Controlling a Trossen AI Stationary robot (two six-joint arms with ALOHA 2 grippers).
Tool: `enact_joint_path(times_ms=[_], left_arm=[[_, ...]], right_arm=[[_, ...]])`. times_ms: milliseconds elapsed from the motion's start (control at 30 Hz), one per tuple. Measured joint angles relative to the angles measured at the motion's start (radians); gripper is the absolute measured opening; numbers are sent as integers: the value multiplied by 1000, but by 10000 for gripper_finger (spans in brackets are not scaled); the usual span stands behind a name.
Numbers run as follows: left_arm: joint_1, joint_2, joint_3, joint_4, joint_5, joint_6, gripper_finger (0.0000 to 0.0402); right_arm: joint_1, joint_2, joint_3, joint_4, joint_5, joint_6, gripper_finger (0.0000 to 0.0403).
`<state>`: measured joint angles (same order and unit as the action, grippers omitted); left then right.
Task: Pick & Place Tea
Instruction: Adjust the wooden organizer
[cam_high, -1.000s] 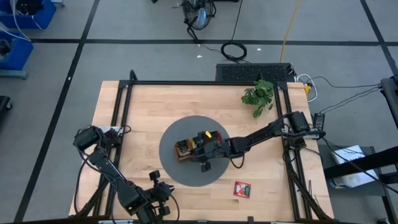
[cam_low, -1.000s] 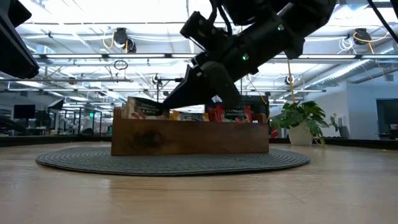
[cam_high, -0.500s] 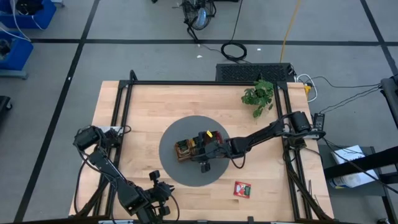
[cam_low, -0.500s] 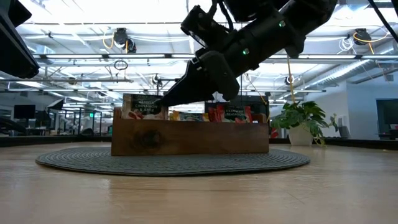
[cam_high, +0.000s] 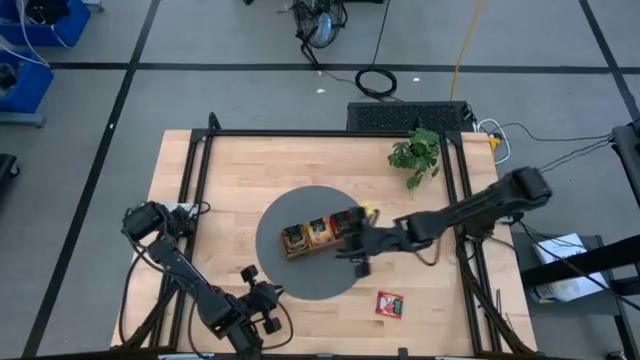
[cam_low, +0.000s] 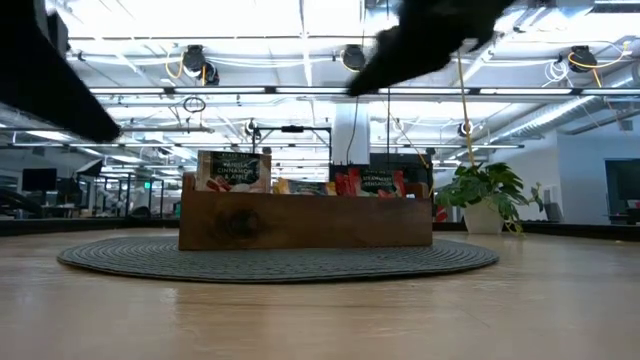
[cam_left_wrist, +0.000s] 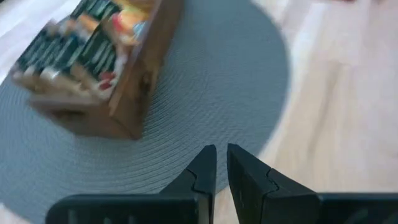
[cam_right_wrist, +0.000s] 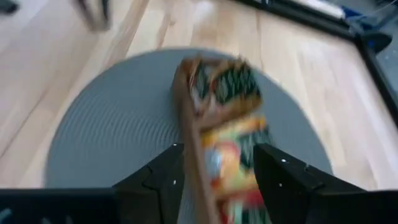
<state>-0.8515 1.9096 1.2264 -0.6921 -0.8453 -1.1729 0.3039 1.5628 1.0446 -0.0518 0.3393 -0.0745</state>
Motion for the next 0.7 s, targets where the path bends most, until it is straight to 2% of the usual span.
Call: enact_joint_path(times_ms=[100,200,400,500,600,700], left_arm=[[12,0,-35,7,15,-62,47],[12,0,-80,48,43,-87,47],[32,1,-126,65,38,-150,47],[64,1,-129,65,37,-170,47],[101,1,-129,65,43,-183,47],[135,1,-129,65,83,-193,47]], right_arm=[[27,-130,-139,-3,1,40,157],[58,-273,-320,86,2,118,133],[84,-487,-676,454,5,176,57],[74,-536,-807,645,38,176,11],[53,-546,-889,751,107,229,12],[21,-532,-920,758,114,296,16]])
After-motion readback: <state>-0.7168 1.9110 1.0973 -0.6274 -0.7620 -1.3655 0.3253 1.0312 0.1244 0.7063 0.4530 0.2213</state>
